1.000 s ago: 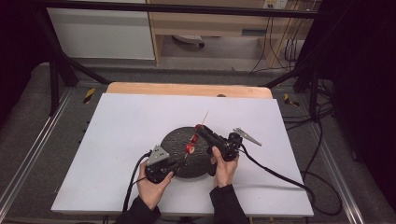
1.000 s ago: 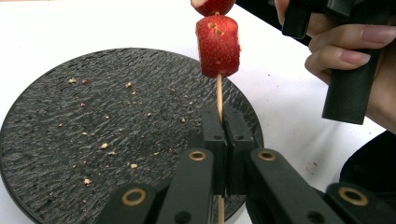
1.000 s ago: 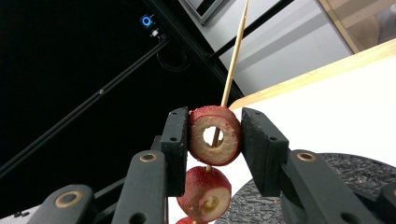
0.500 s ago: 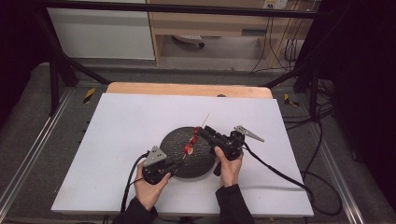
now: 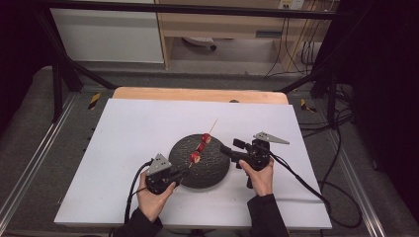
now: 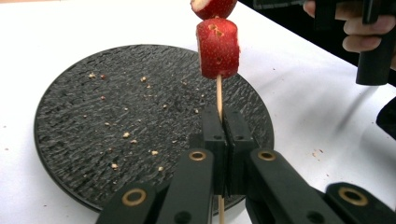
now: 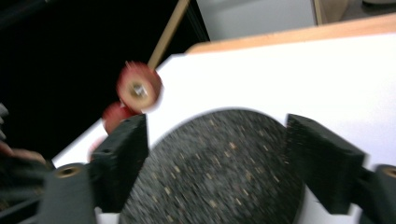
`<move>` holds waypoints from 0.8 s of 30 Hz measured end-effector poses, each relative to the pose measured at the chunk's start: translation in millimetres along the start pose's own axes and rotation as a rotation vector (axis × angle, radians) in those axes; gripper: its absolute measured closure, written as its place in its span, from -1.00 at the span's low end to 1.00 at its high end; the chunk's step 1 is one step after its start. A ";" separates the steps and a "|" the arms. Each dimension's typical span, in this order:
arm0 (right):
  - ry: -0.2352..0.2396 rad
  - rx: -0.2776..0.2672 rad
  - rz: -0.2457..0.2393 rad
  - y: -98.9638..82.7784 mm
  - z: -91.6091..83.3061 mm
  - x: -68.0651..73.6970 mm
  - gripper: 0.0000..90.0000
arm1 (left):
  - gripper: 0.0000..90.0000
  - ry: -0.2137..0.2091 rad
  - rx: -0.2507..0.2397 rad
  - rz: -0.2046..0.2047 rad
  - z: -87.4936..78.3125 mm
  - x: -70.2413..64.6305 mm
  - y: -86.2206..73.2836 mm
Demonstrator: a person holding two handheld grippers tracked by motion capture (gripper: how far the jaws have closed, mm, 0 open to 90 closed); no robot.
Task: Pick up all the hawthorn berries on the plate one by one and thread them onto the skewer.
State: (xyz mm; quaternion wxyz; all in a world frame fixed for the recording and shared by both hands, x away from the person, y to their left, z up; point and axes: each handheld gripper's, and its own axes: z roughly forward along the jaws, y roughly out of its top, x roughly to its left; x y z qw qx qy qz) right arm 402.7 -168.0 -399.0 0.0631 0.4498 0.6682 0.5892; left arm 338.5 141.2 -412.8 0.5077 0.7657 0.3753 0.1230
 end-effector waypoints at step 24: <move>-0.144 0.260 -0.205 -33.8 -40.0 -36.9 -0.98 | 0.97 0.041 0.060 0.030 -14.1 21.6 9.9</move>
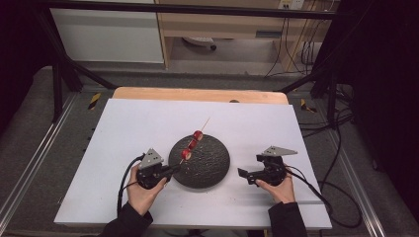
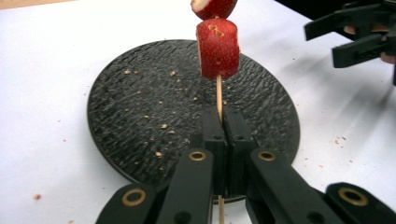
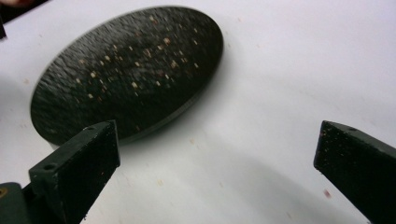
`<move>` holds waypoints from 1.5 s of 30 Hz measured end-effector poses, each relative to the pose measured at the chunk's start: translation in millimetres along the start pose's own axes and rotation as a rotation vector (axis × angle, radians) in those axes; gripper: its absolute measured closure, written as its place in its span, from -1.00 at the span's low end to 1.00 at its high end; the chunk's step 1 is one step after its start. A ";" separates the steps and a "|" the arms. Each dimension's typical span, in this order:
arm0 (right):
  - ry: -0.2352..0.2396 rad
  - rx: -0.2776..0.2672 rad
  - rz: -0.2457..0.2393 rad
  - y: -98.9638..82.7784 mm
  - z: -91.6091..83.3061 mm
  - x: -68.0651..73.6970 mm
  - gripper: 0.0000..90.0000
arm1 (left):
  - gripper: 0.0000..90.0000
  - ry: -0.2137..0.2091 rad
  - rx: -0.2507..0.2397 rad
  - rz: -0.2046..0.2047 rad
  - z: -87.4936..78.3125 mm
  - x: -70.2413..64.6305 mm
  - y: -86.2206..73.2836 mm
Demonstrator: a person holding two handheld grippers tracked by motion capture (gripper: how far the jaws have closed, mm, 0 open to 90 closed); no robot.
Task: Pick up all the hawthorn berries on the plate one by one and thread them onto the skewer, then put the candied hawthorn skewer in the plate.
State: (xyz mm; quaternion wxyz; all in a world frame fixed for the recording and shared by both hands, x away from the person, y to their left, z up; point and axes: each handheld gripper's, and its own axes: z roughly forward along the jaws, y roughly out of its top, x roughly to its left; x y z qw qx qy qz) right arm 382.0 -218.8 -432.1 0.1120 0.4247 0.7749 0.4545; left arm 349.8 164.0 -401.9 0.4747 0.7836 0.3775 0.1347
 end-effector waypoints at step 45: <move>-0.026 0.051 -0.038 -41.2 -26.4 -18.5 -0.98 | 0.97 0.062 0.335 0.063 50.5 1.1 11.5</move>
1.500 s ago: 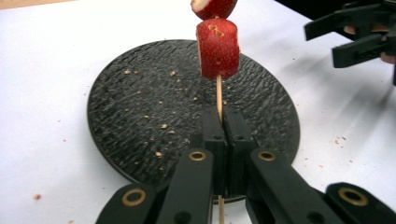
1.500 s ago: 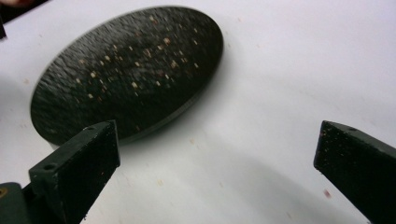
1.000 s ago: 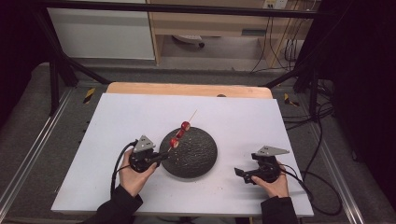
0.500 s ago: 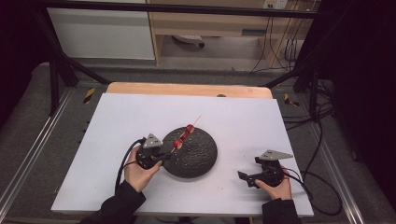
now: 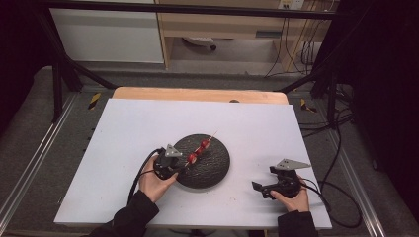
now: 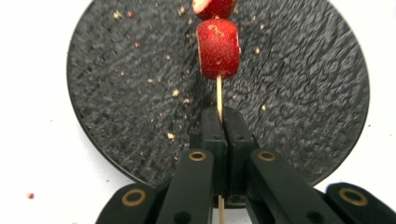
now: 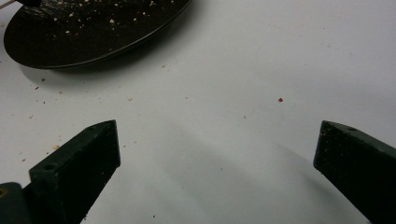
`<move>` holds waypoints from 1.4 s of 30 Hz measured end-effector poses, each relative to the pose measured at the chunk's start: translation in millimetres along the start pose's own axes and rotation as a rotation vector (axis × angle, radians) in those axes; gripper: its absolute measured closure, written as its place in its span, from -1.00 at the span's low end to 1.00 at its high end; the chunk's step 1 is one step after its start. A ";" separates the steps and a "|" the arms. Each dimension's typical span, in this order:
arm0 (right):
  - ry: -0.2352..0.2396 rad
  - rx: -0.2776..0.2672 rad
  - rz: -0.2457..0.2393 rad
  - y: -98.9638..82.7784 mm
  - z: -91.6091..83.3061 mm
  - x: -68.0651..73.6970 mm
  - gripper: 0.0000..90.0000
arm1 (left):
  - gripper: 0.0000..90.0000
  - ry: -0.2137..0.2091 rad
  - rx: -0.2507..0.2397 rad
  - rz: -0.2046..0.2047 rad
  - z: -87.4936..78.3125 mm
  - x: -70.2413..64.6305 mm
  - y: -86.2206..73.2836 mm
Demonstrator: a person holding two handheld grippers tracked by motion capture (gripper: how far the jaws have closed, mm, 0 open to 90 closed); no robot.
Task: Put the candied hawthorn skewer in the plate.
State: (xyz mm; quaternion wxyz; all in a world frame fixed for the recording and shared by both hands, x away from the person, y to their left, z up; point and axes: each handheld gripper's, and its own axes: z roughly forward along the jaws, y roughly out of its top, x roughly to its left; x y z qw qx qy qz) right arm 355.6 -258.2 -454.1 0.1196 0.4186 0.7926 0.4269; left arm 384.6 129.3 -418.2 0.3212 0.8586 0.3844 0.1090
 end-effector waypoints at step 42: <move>0.003 -0.005 0.019 0.3 -0.7 -0.2 -0.99 | -0.66 -0.038 -0.164 0.064 -48.3 41.6 -44.3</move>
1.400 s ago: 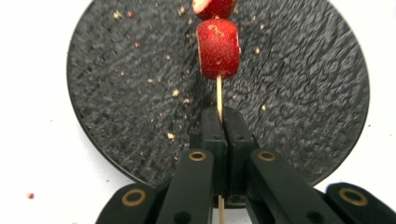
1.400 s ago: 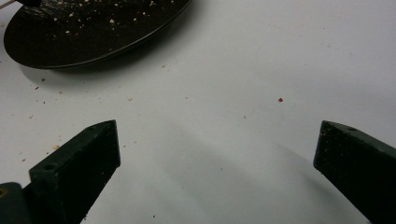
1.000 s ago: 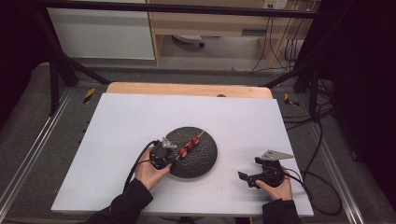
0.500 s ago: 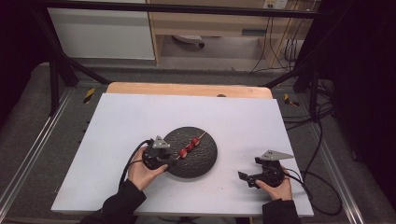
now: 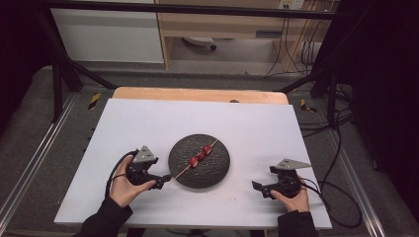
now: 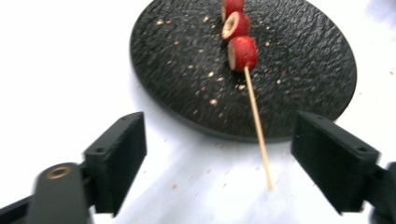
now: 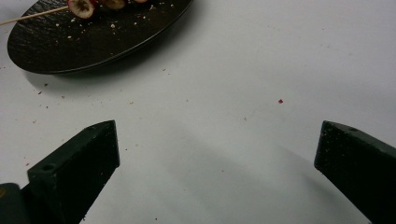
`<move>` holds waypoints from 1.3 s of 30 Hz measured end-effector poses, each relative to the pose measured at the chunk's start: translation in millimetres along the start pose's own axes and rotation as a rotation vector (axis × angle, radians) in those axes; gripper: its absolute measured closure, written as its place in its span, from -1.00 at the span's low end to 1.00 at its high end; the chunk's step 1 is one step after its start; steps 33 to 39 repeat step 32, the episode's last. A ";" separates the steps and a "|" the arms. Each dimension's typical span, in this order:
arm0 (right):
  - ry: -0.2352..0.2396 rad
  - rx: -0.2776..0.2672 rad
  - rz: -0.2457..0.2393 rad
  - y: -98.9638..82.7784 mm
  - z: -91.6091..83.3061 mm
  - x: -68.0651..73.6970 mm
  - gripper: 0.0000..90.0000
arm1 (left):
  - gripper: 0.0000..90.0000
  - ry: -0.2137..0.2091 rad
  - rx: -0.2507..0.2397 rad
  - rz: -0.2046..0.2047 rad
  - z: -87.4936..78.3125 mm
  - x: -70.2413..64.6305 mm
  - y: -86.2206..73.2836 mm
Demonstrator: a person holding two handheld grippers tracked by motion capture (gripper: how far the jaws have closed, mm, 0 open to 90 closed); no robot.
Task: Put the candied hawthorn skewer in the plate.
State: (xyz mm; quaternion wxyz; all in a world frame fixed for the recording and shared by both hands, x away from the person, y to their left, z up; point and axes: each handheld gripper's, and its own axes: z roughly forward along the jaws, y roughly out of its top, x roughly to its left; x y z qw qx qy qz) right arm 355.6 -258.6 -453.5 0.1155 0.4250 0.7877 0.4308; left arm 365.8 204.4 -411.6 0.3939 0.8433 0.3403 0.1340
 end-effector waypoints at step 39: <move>0.027 -0.006 -0.022 -1.3 -2.1 2.1 -0.99 | -0.88 0.057 -0.048 -0.047 -31.4 36.6 -75.9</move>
